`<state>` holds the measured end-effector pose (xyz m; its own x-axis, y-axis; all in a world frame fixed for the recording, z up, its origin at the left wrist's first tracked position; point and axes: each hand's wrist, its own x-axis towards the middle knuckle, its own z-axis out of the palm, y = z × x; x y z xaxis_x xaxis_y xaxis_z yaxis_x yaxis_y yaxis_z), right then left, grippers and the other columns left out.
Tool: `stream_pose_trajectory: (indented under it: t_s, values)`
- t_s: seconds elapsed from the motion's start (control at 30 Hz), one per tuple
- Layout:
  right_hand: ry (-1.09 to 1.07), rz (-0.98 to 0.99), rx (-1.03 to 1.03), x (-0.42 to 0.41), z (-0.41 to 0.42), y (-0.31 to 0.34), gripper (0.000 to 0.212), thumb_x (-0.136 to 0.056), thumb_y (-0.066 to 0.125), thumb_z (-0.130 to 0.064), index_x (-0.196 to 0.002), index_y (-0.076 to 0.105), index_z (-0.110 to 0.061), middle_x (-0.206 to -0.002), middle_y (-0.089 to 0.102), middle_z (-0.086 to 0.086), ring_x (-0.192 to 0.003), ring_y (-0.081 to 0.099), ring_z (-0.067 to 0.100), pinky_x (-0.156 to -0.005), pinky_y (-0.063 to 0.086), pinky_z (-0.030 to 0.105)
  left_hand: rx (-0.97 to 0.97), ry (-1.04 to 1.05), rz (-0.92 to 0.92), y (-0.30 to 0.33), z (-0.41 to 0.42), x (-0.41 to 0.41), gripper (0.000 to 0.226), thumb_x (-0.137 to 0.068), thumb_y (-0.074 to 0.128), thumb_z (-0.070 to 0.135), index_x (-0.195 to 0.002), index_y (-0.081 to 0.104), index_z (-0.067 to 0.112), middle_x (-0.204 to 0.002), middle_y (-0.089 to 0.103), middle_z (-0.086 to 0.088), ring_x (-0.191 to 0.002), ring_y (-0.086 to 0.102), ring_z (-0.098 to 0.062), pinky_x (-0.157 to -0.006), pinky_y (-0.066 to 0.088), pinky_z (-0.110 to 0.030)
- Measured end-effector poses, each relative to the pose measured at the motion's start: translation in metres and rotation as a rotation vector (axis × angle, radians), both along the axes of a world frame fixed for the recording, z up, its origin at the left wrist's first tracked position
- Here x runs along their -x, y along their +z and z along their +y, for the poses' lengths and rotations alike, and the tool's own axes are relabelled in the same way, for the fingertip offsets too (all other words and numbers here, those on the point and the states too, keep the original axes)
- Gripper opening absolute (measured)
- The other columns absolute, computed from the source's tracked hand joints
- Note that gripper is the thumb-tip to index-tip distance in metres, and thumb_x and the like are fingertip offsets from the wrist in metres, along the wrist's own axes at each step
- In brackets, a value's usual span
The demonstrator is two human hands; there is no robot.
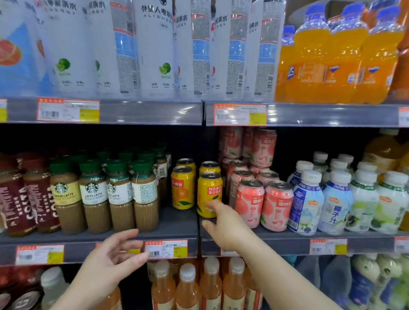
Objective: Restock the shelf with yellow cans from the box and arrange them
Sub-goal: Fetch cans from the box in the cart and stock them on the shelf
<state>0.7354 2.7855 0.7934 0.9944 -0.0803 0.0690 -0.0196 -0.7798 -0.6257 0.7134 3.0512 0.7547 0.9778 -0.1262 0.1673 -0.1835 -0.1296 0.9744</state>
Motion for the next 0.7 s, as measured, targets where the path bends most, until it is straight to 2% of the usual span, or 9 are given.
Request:
stream_pose_trajectory:
  t_s: [0.07, 0.17, 0.3, 0.47, 0.6, 0.63, 0.7]
  values:
    - [0.034, 0.04, 0.164, -0.006, 0.0, -0.003, 0.047, -0.101, 0.046, -0.031, -0.146, 0.033, -0.034, -0.143, 0.038, 0.009, -0.121, 0.051, 0.03, -0.099, 0.046, 0.038, 0.0, -0.011, -0.001, -0.001, 0.001, 0.0, 0.103, -0.02, 0.086, 0.07, -0.111, 0.062, 0.026, -0.099, 0.075, -0.001, -0.086, 0.072, -0.016, -0.076, 0.055, -0.029]
    - [0.035, 0.074, 0.257, -0.024, -0.001, -0.014, 0.047, -0.103, 0.041, -0.027, -0.148, 0.032, -0.035, -0.139, 0.036, 0.014, -0.117, 0.053, 0.034, -0.101, 0.044, 0.038, -0.02, -0.055, -0.009, 0.002, -0.001, 0.0, 0.104, -0.023, 0.085, 0.071, -0.114, 0.061, 0.027, -0.102, 0.074, 0.002, -0.086, 0.071, -0.017, -0.079, 0.052, -0.031]
    - [0.058, 0.077, 0.291, -0.039, -0.003, -0.021, 0.048, -0.103, 0.038, -0.023, -0.15, 0.033, -0.03, -0.141, 0.034, 0.019, -0.122, 0.048, 0.037, -0.108, 0.039, 0.038, -0.018, -0.061, -0.012, 0.003, -0.001, 0.003, 0.104, -0.02, 0.083, 0.072, -0.111, 0.06, 0.028, -0.1, 0.074, 0.005, -0.087, 0.072, -0.015, -0.071, 0.056, -0.023]
    - [0.056, 0.116, 0.305, -0.052, -0.004, -0.016, 0.049, -0.104, 0.035, -0.027, -0.152, 0.027, -0.031, -0.153, 0.022, 0.02, -0.135, 0.037, 0.038, -0.114, 0.032, 0.04, -0.035, -0.064, -0.018, 0.004, 0.008, 0.009, 0.107, -0.021, 0.085, 0.071, -0.115, 0.06, 0.027, -0.098, 0.075, 0.005, -0.082, 0.072, -0.015, -0.073, 0.052, -0.028]
    - [0.055, 0.123, 0.301, -0.058, -0.002, -0.012, 0.05, -0.104, 0.037, -0.027, -0.153, 0.026, -0.03, -0.157, 0.016, 0.019, -0.14, 0.032, 0.036, -0.116, 0.029, 0.04, -0.003, -0.058, 0.0, 0.003, 0.006, 0.012, 0.074, -0.056, 0.085, 0.036, -0.122, 0.059, 0.017, -0.094, 0.075, -0.002, -0.076, 0.071, -0.011, -0.067, 0.054, -0.021]
    - [0.054, 0.127, 0.301, -0.058, -0.001, -0.01, 0.05, -0.104, 0.037, -0.027, -0.153, 0.026, -0.03, -0.158, 0.015, 0.018, -0.141, 0.031, 0.036, -0.116, 0.029, 0.039, -0.009, -0.069, 0.006, 0.004, 0.005, 0.012, 0.075, -0.055, 0.087, 0.04, -0.121, 0.059, 0.016, -0.094, 0.075, -0.003, -0.074, 0.07, -0.011, -0.067, 0.054, -0.019]
    - [0.059, 0.135, 0.294, -0.055, 0.001, -0.007, 0.051, -0.104, 0.038, -0.026, -0.153, 0.026, -0.029, -0.158, 0.014, 0.018, -0.142, 0.03, 0.036, -0.117, 0.028, 0.039, -0.033, -0.06, 0.019, 0.003, 0.004, 0.011, 0.098, -0.031, 0.091, 0.056, -0.116, 0.06, 0.019, -0.094, 0.075, 0.0, -0.072, 0.07, -0.011, -0.066, 0.054, -0.016]
